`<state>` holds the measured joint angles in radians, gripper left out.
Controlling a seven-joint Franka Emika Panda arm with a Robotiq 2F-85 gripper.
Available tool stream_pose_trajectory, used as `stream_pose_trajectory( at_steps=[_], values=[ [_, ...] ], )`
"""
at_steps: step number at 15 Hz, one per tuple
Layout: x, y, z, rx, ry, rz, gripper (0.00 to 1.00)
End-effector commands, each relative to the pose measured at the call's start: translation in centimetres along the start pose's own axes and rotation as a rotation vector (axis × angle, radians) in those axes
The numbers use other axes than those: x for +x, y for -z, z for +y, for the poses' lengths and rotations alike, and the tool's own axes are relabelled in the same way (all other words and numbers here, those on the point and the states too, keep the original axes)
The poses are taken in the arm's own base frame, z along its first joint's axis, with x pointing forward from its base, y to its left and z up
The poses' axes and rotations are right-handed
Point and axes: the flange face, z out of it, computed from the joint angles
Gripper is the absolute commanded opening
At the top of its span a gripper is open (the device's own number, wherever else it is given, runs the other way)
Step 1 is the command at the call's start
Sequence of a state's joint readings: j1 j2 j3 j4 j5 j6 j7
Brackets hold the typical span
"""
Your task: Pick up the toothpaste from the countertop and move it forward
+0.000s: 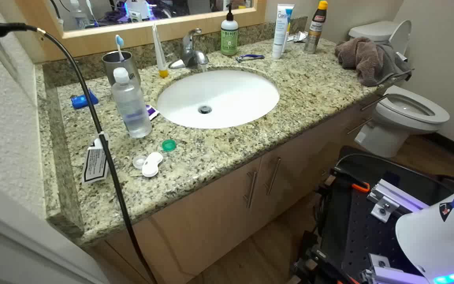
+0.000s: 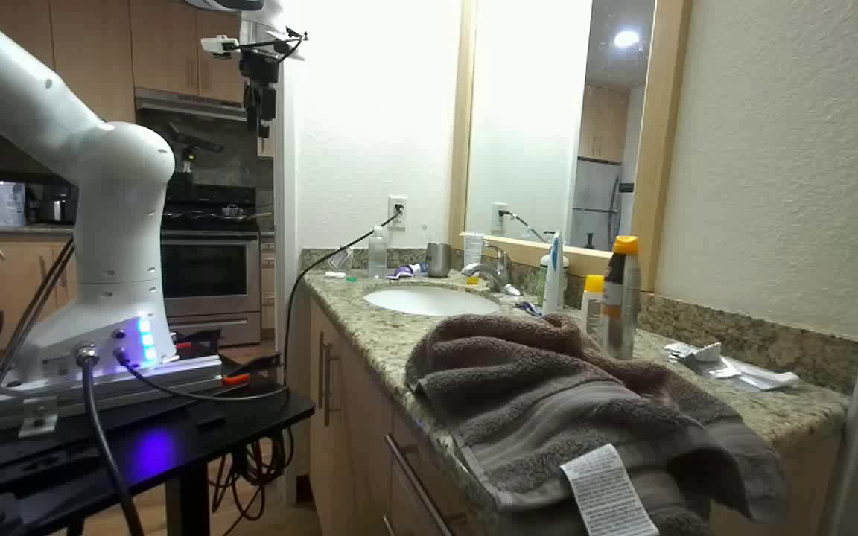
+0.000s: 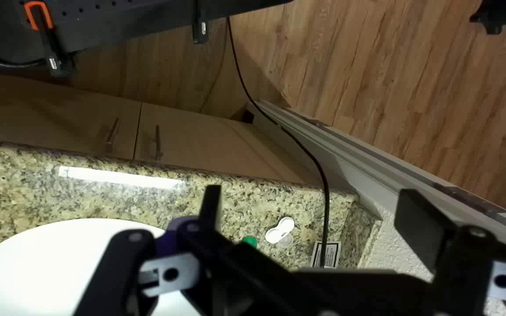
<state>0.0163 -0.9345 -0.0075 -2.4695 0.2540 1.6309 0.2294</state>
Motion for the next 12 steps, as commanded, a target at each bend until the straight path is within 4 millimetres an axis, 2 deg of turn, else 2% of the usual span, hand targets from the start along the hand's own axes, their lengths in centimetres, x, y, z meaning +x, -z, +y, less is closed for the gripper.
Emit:
stream_pose_trajectory(
  at_steps=[1, 4, 7, 10, 12],
  values=[
    [0.0, 0.1, 0.0, 0.000, 0.000, -0.001, 1.00],
    [4.0, -2.2, 2.0, -0.115, -0.119, 0.025, 1.00],
    [8.6, -2.0, 5.5, -0.133, -0.286, 0.097, 1.00],
    [12.1, -0.3, 11.5, -0.123, -0.451, 0.183, 1.00],
    [13.2, 0.9, 16.4, -0.107, -0.565, 0.221, 1.00]
  ],
)
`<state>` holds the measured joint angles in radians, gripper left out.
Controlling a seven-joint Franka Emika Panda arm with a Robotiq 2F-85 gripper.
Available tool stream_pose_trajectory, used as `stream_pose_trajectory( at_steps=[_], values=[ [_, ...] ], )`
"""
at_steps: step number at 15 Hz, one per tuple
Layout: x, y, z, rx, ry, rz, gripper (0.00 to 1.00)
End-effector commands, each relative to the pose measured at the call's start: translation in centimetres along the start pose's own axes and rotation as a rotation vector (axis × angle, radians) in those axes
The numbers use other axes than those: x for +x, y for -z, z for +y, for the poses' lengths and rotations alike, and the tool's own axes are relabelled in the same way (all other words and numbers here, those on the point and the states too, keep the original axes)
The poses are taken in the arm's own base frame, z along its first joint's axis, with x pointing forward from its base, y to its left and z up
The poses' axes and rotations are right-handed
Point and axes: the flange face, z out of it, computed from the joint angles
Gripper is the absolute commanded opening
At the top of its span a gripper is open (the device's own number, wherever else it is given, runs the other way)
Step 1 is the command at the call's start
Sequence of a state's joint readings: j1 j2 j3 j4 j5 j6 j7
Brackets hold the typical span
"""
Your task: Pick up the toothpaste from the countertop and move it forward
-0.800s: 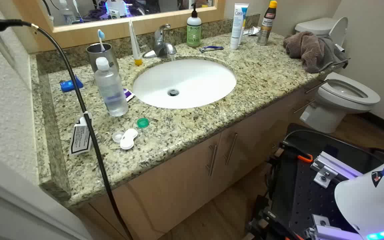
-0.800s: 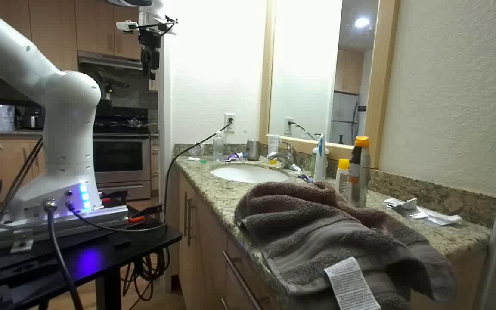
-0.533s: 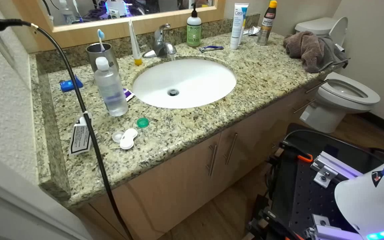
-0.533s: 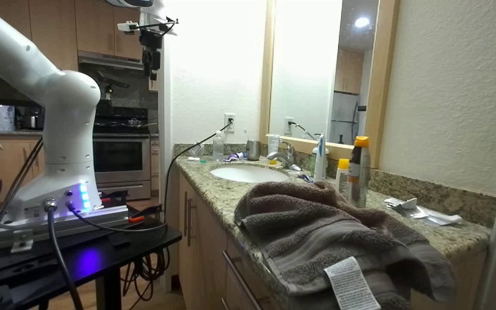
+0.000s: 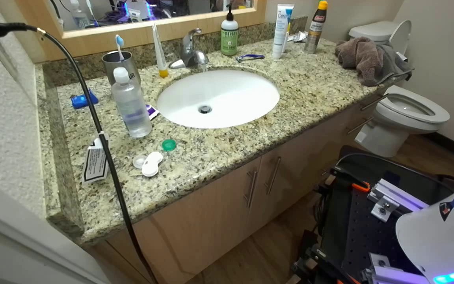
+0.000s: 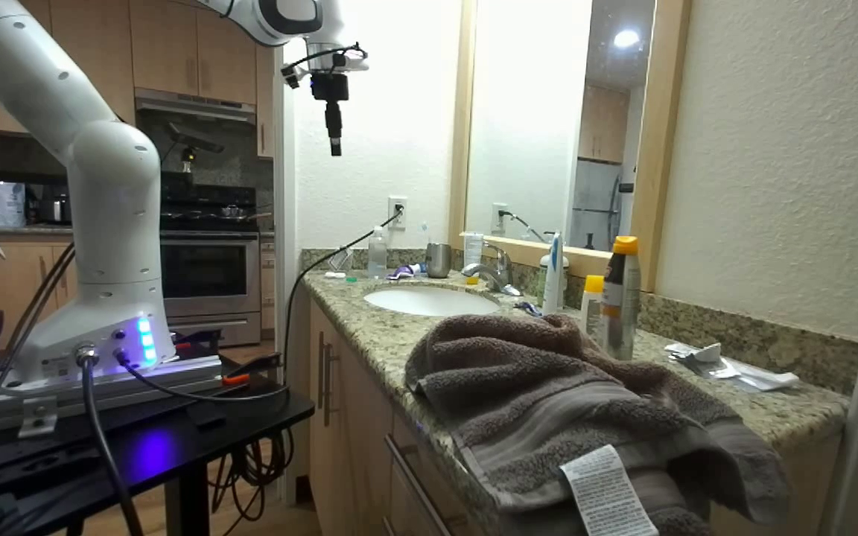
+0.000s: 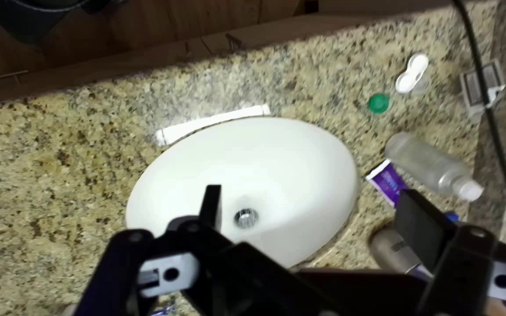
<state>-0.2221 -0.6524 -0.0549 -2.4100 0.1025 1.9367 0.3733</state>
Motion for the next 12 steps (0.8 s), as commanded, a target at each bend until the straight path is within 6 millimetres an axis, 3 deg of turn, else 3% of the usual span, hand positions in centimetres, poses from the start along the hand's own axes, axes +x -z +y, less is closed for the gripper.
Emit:
stream_pose_trajectory(
  at_steps=[1, 2, 3, 5, 7, 12],
  values=[
    [5.4, 0.9, 5.9, 0.017, -0.203, 0.033, 1.00],
    [5.6, 1.3, 6.8, 0.040, -0.260, 0.034, 1.00],
    [4.3, 0.7, 5.5, 0.024, -0.171, 0.025, 1.00],
    [5.3, 1.2, 7.3, 0.035, -0.230, 0.031, 1.00],
    [5.1, 0.6, 6.9, 0.018, -0.208, 0.038, 1.00],
    [11.2, -2.0, 9.1, -0.078, -0.486, 0.178, 1.00]
  ],
)
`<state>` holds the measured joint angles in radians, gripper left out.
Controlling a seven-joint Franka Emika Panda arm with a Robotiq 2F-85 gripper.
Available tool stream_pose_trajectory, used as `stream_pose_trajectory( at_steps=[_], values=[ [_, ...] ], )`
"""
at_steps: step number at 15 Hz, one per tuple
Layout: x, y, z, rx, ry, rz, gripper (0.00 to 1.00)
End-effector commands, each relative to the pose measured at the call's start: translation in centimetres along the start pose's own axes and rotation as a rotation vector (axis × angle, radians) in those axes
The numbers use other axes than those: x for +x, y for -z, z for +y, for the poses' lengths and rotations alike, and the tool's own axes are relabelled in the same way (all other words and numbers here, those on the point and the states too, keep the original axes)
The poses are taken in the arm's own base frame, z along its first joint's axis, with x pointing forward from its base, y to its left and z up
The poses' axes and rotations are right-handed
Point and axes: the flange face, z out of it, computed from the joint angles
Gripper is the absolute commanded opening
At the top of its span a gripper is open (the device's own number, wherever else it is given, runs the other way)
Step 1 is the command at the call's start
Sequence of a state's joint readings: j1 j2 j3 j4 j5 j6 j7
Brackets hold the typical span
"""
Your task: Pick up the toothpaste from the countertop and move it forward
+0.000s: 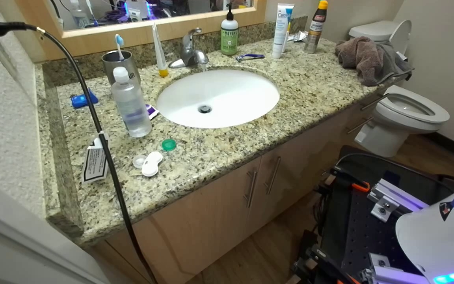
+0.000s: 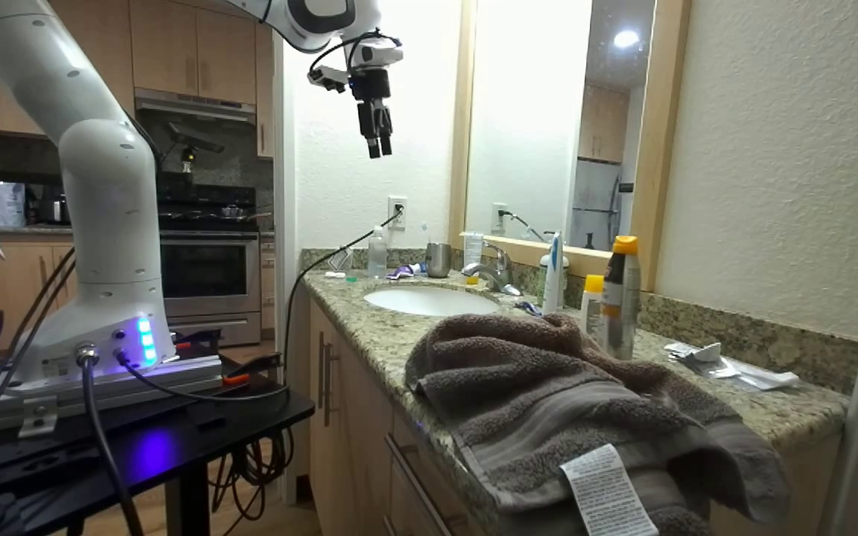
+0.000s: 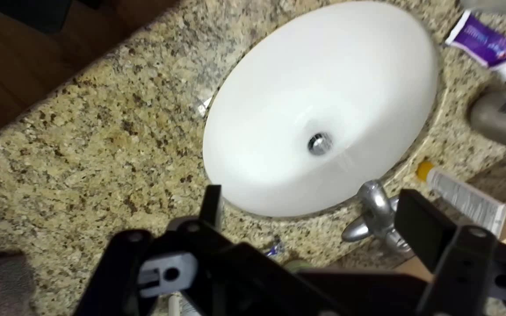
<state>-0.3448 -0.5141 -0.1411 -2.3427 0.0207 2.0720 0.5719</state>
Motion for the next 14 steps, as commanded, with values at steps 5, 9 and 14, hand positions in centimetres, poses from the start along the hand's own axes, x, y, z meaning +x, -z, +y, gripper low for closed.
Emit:
stream_pose_trajectory(
  at_steps=[5, 9, 14],
  values=[
    [10.1, -4.5, 0.2, -0.070, -0.332, 0.258, 1.00],
    [9.9, -4.7, 0.2, -0.090, -0.406, 0.266, 1.00],
    [10.7, -5.3, -0.2, -0.109, -0.468, 0.326, 1.00]
  ],
)
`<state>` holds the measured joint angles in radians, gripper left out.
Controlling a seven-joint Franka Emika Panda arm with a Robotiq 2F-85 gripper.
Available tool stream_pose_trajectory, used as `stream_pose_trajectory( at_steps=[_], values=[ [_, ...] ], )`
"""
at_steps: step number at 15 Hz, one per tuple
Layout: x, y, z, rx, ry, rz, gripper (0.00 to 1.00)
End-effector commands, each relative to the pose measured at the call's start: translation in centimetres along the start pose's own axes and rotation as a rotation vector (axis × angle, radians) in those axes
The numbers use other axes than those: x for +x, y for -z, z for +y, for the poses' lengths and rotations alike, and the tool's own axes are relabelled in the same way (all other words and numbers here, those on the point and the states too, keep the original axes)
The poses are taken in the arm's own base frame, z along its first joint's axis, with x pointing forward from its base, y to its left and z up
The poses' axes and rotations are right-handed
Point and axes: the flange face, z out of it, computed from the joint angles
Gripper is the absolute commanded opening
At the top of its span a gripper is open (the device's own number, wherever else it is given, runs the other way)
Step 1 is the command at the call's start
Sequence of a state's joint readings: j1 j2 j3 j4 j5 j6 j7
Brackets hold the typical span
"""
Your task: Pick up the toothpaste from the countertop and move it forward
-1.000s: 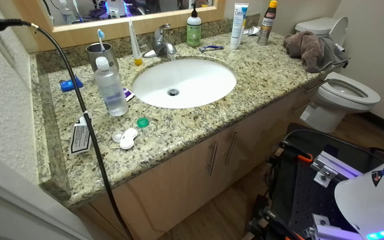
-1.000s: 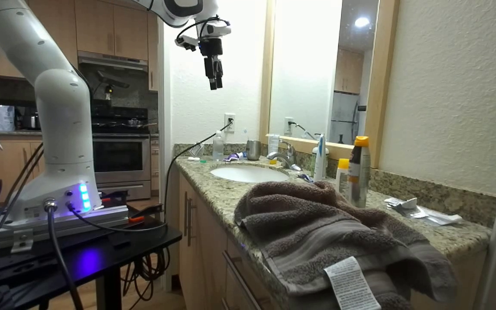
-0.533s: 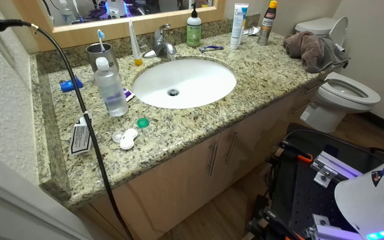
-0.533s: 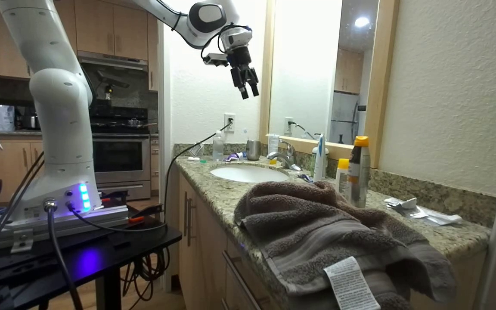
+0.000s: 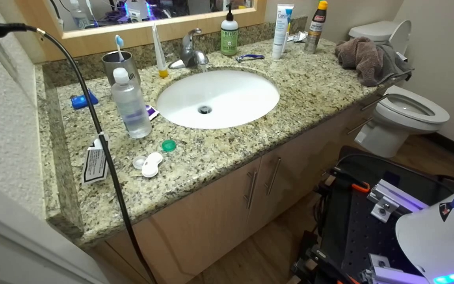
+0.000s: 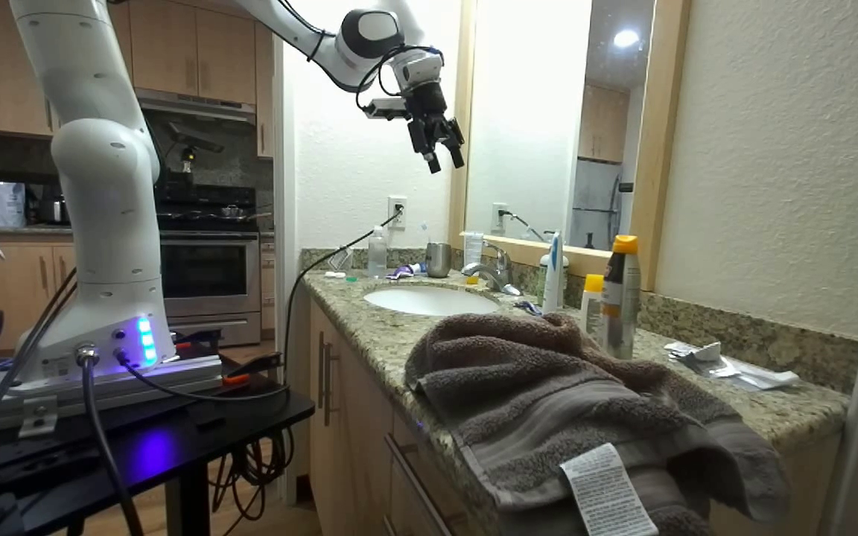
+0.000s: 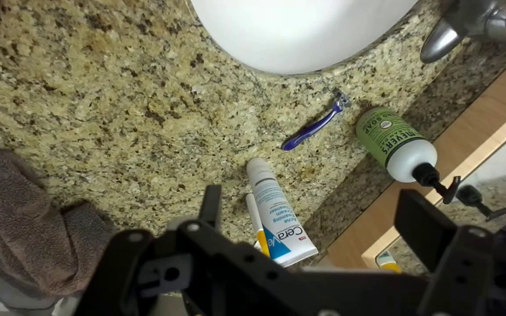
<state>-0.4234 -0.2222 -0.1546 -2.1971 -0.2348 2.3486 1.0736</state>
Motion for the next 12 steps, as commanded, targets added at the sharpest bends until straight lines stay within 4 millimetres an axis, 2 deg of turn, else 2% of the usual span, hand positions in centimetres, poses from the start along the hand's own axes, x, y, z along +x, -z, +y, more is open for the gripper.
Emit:
stream_pose_trajectory(
  at_steps=[1, 8, 10, 11, 12],
  values=[
    [1.0, -1.1, -0.6, -0.036, -0.113, 0.074, 1.00],
    [5.4, -4.1, -2.6, -0.083, -0.531, 0.158, 1.00],
    [5.9, -4.5, -2.7, -0.109, -0.647, 0.167, 1.00],
    [5.3, -4.1, -2.1, -0.076, -0.567, 0.144, 1.00],
    [5.6, -4.4, -2.2, -0.085, -0.604, 0.149, 1.00]
  ],
)
